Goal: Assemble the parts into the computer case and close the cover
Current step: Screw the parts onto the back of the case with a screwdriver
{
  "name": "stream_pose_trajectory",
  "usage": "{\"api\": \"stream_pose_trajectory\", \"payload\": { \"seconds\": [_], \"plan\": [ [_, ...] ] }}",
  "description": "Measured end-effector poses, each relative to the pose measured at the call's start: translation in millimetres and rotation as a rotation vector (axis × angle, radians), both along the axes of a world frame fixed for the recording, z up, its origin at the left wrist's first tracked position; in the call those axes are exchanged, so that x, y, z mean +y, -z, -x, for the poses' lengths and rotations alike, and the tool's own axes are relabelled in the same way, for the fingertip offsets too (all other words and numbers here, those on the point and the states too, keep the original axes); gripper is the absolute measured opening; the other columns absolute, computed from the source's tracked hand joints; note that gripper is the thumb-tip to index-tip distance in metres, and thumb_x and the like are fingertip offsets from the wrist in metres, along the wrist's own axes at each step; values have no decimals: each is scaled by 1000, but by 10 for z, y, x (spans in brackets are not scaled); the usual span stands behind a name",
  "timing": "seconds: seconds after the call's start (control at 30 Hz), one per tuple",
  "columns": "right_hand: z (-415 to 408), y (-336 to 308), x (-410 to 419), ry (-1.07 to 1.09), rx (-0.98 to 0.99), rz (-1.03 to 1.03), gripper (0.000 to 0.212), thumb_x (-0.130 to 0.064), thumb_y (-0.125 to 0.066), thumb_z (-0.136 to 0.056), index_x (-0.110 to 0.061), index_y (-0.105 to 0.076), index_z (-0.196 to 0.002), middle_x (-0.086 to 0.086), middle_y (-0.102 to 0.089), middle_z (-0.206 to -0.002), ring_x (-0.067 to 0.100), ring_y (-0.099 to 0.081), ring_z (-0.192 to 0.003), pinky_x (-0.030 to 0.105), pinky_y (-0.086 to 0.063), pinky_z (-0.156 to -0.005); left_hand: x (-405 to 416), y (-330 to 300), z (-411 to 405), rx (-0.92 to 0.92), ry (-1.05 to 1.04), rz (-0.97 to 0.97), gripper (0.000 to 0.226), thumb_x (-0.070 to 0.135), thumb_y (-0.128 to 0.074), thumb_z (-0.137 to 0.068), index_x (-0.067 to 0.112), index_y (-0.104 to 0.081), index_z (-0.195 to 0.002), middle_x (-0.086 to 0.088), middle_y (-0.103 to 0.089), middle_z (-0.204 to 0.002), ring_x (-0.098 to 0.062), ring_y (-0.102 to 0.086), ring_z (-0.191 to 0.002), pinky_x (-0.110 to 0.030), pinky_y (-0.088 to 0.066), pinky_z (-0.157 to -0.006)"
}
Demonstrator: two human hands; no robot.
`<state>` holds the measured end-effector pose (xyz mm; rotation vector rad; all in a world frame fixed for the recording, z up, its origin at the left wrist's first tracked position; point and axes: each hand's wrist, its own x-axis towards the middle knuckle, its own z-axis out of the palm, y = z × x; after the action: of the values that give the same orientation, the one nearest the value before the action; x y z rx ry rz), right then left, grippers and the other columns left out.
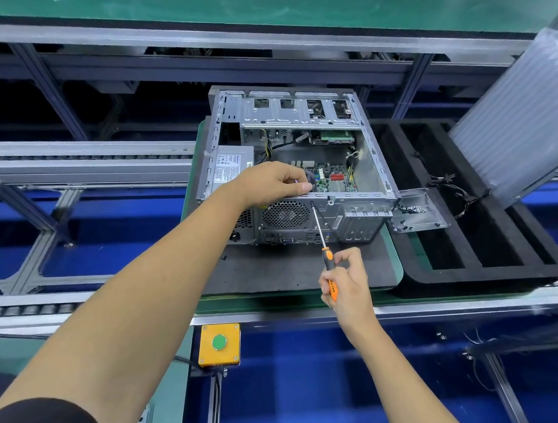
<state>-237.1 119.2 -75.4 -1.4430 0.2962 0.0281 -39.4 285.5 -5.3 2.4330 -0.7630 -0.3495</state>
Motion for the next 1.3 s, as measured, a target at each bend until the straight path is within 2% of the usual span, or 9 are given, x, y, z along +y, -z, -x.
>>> {"api": "stream_pose_trajectory", "payload": {
  "seconds": [0.27, 0.43, 0.63, 0.7, 0.87, 0.97, 1.1, 1.2, 1.3],
  "plan": [
    [-2, -28, 12, 21, 21, -10, 25, 11, -38, -91, -13, -40, -97, 2, -46, -58, 10, -38, -52, 22, -27, -46, -3, -12, 2, -4, 8, -8, 26, 57, -53, -98, 37, -69, -105, 20, -65, -90, 4, -56, -84, -31, -46, -84],
    [5, -54, 88, 69, 42, -28, 22, 9, -40, -92, -13, -41, -96, 4, -46, -57, 10, -37, -49, 25, -24, -45, -6, -18, 10, 11, 5, 17, 25, 53, -54, -99, 34, -70, -104, 30, -60, -75, 12, -54, -72, -26, -40, -73],
    [12, -65, 160, 120, 40, 9, 18, 6, -44, -93, -11, -42, -95, 5, -50, -57, 13, -42, -52, 24, -28, -45, -3, -46, 14, 56, 4, 22, 28, 50, -53, -101, 34, -72, -114, 12, -71, -114, -11, -64, -105, -39, -49, -98],
    [14, -64, 175, 129, 37, 36, 17, 5, -45, -92, -11, -42, -94, 5, -51, -57, 14, -42, -53, 24, -29, -45, -1, -47, 12, 67, -3, 29, 27, 49, -54, -101, 37, -72, -115, 14, -70, -119, -10, -63, -107, -39, -48, -99],
    [27, -54, 186, 113, 19, 90, 17, 3, -45, -93, -13, -41, -94, 3, -52, -59, 13, -45, -56, 23, -32, -48, -3, -38, 7, 76, -7, 21, 24, 50, -54, -101, 40, -72, -113, 20, -70, -114, 7, -59, -87, -32, -46, -87],
    [32, -47, 176, 111, 17, 102, 16, 3, -44, -94, -13, -41, -95, 2, -53, -58, 14, -45, -57, 24, -32, -50, -8, -37, 12, 63, -11, 4, 27, 51, -52, -101, 41, -72, -116, 22, -69, -118, 1, -61, -97, -32, -47, -90],
    [31, -46, 171, 113, 15, 105, 18, 2, -44, -94, -15, -41, -94, 2, -53, -58, 15, -45, -57, 25, -32, -51, -11, -33, 18, 53, 3, -16, 35, 56, -47, -102, 33, -73, -108, 17, -69, -90, 4, -57, -76, -30, -45, -80],
    [34, -35, 171, 112, 16, 127, 17, 1, -45, -94, -16, -41, -93, 2, -53, -58, 13, -46, -57, 28, -32, -54, -4, -38, 28, 46, 18, -26, 35, 57, -46, -102, 38, -71, -117, 6, -72, -116, -12, -65, -104, -39, -50, -96],
    [37, -32, 164, 116, 7, 146, 17, 1, -44, -95, -15, -42, -94, 2, -54, -59, 13, -46, -56, 30, -33, -57, -1, -49, 40, 46, 47, -13, 34, 55, -47, -102, 39, -70, -121, 2, -70, -124, -17, -64, -113, -45, -49, -100]
  ]
}}
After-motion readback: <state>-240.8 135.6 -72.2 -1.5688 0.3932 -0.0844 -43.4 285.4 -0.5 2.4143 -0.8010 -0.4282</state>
